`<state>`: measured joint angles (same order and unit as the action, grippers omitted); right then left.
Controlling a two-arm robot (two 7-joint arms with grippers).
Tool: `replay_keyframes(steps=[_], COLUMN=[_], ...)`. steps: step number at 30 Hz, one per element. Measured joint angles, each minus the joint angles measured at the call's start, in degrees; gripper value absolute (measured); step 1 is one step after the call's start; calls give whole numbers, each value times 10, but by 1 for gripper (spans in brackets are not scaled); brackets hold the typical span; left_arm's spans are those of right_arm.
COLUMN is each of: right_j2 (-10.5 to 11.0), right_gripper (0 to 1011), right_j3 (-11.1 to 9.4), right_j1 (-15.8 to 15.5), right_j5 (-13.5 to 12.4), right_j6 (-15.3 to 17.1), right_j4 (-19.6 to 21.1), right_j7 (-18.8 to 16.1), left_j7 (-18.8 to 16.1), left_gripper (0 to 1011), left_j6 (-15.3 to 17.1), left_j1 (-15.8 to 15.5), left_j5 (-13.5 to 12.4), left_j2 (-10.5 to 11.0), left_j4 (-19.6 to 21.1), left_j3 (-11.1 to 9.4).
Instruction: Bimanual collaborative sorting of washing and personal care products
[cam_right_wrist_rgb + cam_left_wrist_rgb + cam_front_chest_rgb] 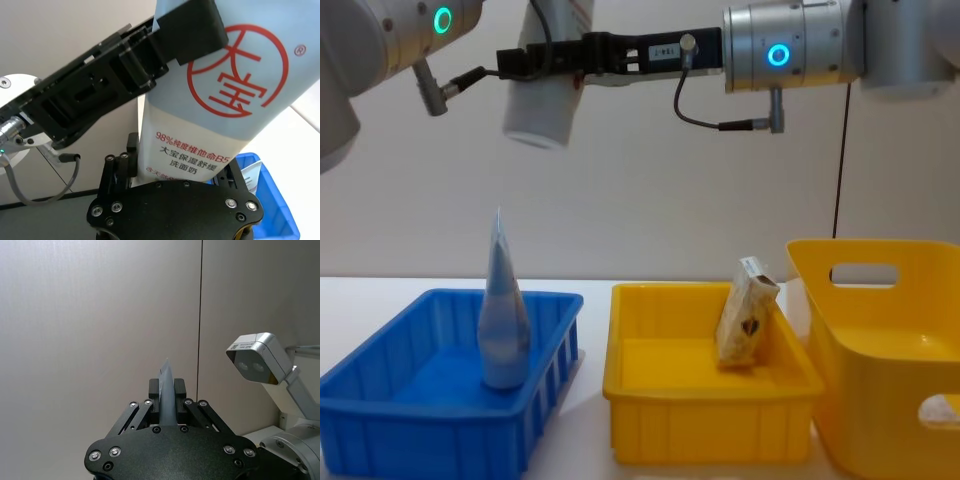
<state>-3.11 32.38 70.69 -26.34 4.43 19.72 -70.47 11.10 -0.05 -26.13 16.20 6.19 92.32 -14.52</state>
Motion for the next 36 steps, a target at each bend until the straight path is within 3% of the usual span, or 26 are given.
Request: replay_keyframes(steps=[9,16,36], right_j2=[-9,-14,-18], right_gripper=[442,340,285], right_j3=[-1,-1,-1], right_j1=[12,17,22], right_j5=[-3,-4,-6], right_j6=[-7,-11,-14], right_j4=[-24,-36,-46], right_j7=[-8,-12,-16], left_j7=[-1,-2,-2], left_gripper=[157,156,157], left_j6=[-1,-1,-2], left_j1=[0,-1,-1], left_j5=[-1,-1,-1], left_j2=[0,-1,-1], left_j4=[-1,-1,-1], left_j3=[1,1,1])
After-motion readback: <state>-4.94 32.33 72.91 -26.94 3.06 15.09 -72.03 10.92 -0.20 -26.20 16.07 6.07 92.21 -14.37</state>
